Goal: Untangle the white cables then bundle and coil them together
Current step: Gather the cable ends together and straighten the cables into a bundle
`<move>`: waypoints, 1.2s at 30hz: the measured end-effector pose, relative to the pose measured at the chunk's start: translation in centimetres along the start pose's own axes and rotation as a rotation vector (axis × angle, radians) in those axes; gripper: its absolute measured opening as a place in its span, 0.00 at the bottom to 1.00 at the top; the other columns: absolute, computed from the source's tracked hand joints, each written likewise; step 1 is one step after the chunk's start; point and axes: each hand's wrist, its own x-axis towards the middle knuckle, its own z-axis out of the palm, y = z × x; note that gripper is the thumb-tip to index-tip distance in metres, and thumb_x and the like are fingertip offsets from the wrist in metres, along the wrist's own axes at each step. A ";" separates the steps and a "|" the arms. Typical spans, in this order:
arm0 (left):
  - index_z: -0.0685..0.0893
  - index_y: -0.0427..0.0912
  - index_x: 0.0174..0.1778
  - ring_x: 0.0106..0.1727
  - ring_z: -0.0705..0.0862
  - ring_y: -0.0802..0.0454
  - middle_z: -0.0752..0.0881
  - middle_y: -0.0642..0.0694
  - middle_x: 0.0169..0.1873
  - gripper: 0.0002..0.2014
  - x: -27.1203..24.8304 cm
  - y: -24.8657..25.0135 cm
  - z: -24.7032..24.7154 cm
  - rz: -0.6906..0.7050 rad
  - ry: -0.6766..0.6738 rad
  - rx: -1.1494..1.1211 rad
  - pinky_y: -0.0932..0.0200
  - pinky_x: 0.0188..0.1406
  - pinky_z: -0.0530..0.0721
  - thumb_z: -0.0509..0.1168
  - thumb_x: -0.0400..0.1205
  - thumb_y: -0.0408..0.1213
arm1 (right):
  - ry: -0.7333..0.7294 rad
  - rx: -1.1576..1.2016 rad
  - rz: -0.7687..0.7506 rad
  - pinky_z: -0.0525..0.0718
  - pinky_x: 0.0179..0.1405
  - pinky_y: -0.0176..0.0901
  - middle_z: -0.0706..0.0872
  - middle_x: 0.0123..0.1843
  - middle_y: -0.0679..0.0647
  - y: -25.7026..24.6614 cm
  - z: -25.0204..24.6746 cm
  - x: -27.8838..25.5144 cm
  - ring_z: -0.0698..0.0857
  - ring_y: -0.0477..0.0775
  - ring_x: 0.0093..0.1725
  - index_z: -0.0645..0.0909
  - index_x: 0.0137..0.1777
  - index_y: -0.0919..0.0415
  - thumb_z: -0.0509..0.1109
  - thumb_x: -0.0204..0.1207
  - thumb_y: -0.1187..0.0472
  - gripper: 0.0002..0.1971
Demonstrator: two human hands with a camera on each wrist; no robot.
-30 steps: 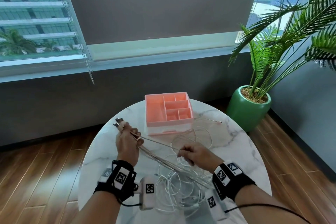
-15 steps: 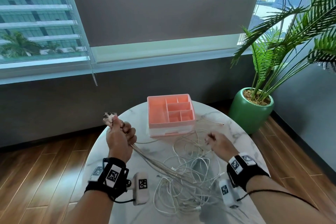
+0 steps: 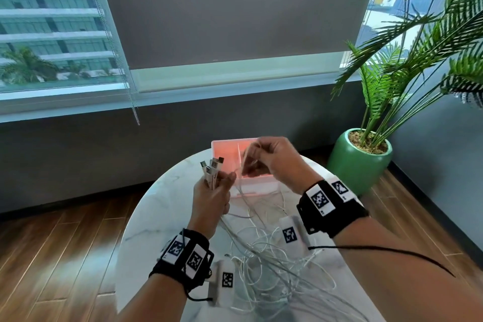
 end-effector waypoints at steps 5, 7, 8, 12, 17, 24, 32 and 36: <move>0.85 0.39 0.54 0.21 0.60 0.57 0.68 0.49 0.26 0.07 0.0 -0.5 -0.1 -0.041 -0.049 0.007 0.66 0.18 0.61 0.71 0.82 0.36 | 0.034 0.063 0.061 0.92 0.44 0.55 0.89 0.43 0.71 1.7 0.6 -0.6 0.91 0.68 0.41 0.84 0.49 0.75 0.62 0.87 0.67 0.12; 0.84 0.38 0.46 0.20 0.58 0.57 0.64 0.51 0.24 0.08 -0.1 -0.5 -0.1 -0.091 -0.120 -0.018 0.66 0.18 0.57 0.71 0.80 0.40 | 0.031 0.053 0.069 0.91 0.47 0.59 0.90 0.46 0.73 1.9 0.4 -0.8 0.91 0.72 0.44 0.84 0.51 0.78 0.61 0.87 0.68 0.13; 0.83 0.38 0.45 0.20 0.58 0.57 0.62 0.51 0.24 0.09 -0.1 -0.5 0.0 -0.117 -0.150 -0.024 0.66 0.19 0.56 0.70 0.80 0.41 | 0.028 0.050 0.069 0.91 0.48 0.60 0.89 0.47 0.74 2.1 0.3 -0.7 0.91 0.73 0.45 0.84 0.52 0.78 0.61 0.86 0.69 0.12; 0.80 0.37 0.44 0.20 0.57 0.58 0.60 0.51 0.23 0.09 0.2 -0.9 0.2 -0.154 -0.131 -0.017 0.67 0.18 0.55 0.64 0.88 0.37 | 0.046 0.073 0.069 0.91 0.45 0.53 0.88 0.56 0.67 3.7 -0.2 -0.7 0.91 0.63 0.45 0.82 0.61 0.68 0.63 0.83 0.73 0.11; 0.78 0.40 0.38 0.18 0.57 0.60 0.60 0.53 0.22 0.14 1.1 -0.7 -0.3 -0.170 0.010 -0.207 0.69 0.15 0.54 0.62 0.89 0.39 | -0.153 -0.282 0.152 0.88 0.46 0.42 0.90 0.51 0.60 10.4 -0.5 -2.8 0.89 0.50 0.45 0.76 0.70 0.59 0.76 0.77 0.64 0.22; 0.76 0.43 0.36 0.16 0.59 0.61 0.64 0.54 0.19 0.15 2.9 2.1 -2.9 -0.033 0.187 -0.327 0.68 0.12 0.56 0.61 0.89 0.40 | -0.096 -0.484 0.303 0.79 0.31 0.36 0.84 0.24 0.43 17.2 -4.6 -6.3 0.80 0.40 0.24 0.89 0.48 0.61 0.66 0.85 0.63 0.10; 0.76 0.43 0.37 0.17 0.59 0.61 0.65 0.54 0.21 0.15 3.3 2.2 -4.8 0.048 0.281 -0.331 0.68 0.15 0.56 0.61 0.90 0.41 | 0.289 -0.582 0.393 0.75 0.27 0.36 0.89 0.35 0.51 16.1 -11.2 -6.2 0.83 0.49 0.30 0.88 0.41 0.57 0.64 0.87 0.55 0.16; 0.77 0.42 0.37 0.17 0.58 0.60 0.64 0.54 0.19 0.14 2.8 1.2 -2.9 0.024 0.231 -0.250 0.68 0.15 0.55 0.62 0.89 0.40 | 0.396 -0.378 0.253 0.72 0.19 0.40 0.86 0.31 0.64 9.8 -11.6 -3.0 0.80 0.55 0.24 0.84 0.40 0.71 0.62 0.88 0.53 0.23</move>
